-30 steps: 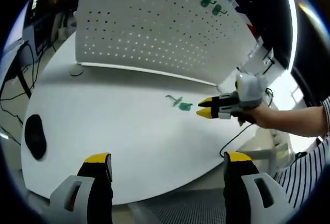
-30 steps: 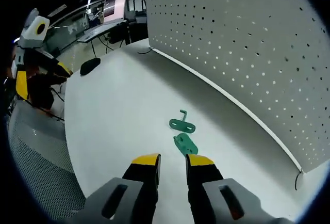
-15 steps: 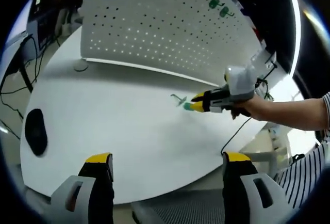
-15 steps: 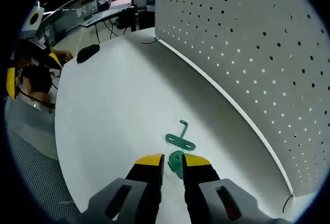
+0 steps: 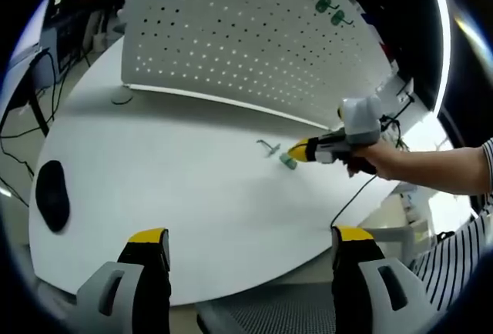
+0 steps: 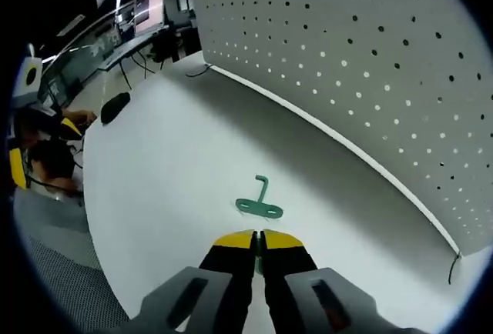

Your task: Insert the hook assembly into the mounting plate slot until the hook locks in place.

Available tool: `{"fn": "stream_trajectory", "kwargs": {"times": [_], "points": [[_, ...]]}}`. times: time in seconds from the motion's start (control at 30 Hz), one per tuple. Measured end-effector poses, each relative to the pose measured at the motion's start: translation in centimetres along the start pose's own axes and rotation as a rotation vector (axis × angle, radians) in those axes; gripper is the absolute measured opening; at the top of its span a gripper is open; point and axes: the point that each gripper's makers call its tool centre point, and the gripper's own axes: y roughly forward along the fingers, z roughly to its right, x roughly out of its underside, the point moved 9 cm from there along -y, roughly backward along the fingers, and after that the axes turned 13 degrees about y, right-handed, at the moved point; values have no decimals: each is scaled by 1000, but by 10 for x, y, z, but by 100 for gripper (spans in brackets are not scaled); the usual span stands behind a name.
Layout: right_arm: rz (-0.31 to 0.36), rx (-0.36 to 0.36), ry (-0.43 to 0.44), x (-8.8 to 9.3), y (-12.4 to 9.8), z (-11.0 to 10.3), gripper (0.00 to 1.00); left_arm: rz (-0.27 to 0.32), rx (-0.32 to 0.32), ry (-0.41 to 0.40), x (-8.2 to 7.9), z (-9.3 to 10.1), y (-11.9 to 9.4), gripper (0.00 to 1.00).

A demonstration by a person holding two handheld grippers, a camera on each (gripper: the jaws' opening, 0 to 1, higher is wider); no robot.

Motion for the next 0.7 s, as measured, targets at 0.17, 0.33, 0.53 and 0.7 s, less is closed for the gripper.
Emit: {"fn": "stream_trajectory", "kwargs": {"times": [0.17, 0.33, 0.53, 0.7], "points": [[36, 11, 64, -2, -7, 5, 0, 4, 8, 10, -5, 1, 1, 88], [102, 1, 145, -8, -17, 4, 0, 12, 10, 20, -10, 2, 1, 88], [167, -9, 209, -17, -33, 2, 0, 18, 23, 39, -15, 7, 1, 88], [218, -43, 290, -25, -47, -4, 0, 31, 39, 47, -22, 11, 1, 88]]}}
